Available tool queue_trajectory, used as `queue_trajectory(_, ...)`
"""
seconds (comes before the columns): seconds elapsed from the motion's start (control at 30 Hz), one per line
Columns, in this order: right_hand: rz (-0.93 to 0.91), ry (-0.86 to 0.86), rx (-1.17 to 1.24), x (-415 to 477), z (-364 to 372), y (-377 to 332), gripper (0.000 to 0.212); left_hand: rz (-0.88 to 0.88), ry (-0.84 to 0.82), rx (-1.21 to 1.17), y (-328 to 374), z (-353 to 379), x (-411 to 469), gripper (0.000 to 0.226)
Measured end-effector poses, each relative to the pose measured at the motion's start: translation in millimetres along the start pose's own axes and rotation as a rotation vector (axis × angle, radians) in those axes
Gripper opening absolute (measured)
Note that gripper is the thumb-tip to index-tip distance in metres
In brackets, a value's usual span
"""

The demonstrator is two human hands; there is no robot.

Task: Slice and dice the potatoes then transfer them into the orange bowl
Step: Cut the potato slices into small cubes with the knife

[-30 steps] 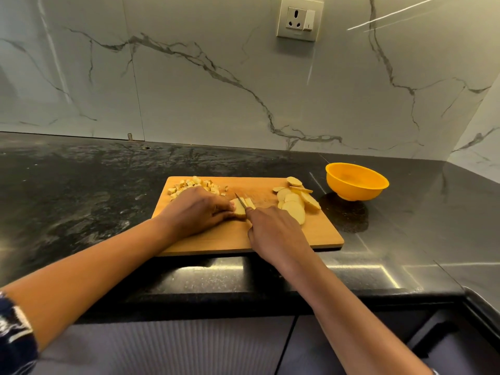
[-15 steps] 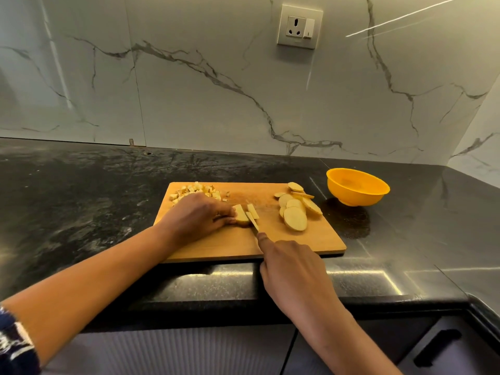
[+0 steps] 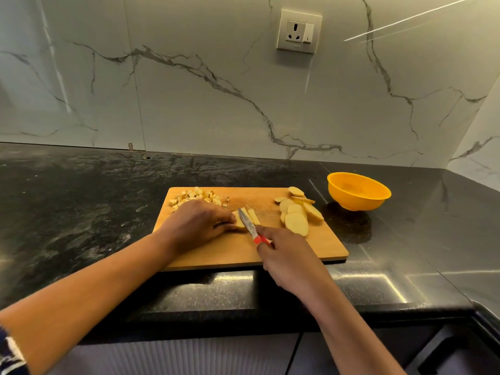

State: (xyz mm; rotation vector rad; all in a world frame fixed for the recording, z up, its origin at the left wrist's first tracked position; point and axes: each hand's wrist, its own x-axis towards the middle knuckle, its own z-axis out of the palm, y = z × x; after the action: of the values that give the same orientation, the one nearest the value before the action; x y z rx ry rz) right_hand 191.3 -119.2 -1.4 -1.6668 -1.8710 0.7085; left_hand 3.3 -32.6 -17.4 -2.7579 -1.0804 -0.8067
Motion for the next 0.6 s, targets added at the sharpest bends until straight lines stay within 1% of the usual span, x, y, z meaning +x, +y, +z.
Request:
queue_trajectory(0.07, 0.117, -0.049, 0.261, -3.2, -6.1, 3.3, 0.040, 0.009, 0.000, -0.014, 0.6, -1.0, -0.1, 0.048)
queue_trajectory(0.13, 0.133, -0.037, 0.315, -6.9, -10.8, 5.3, 0.040, 0.008, -0.002, -0.021, -0.1, -2.0, -0.7, 0.049)
queue_trajectory(0.17, 0.099, -0.002, 0.265, -8.5, -12.0, 5.4, 0.040, 0.007, -0.001, -0.023, 0.0, -2.5, -0.9, 0.049)
queue_trajectory(0.2, 0.045, 0.049, 0.165, -10.0, -12.5, 5.1, 0.042, 0.006, -0.002, -0.023, 0.5, -3.2, -1.1, 0.047)
queue_trajectory(0.27, -0.052, 0.149, -0.104, -10.6, -10.7, 3.3, 0.045, 0.009, -0.001, -0.020, 0.9, -3.9, -1.2, 0.042)
queue_trajectory(0.33, -0.111, 0.209, -0.302, -10.6, -6.1, -0.9, 0.045, 0.022, 0.003, -0.008, 1.4, -4.4, -1.4, 0.043)
queue_trajectory(0.4, -0.137, 0.224, -0.421, -10.2, 0.6, -5.4, 0.042, 0.025, 0.006, 0.003, 1.2, -4.5, -2.1, 0.046)
queue_trajectory(0.47, -0.155, 0.225, -0.490, -8.6, 7.0, -7.2, 0.041, 0.024, 0.011, 0.009, 1.0, -4.8, -2.5, 0.047)
queue_trajectory(0.6, -0.137, 0.220, -0.598, -2.5, 18.1, -4.9, 0.046, 0.037, 0.023, 0.019, 0.9, -3.8, -2.7, 0.048)
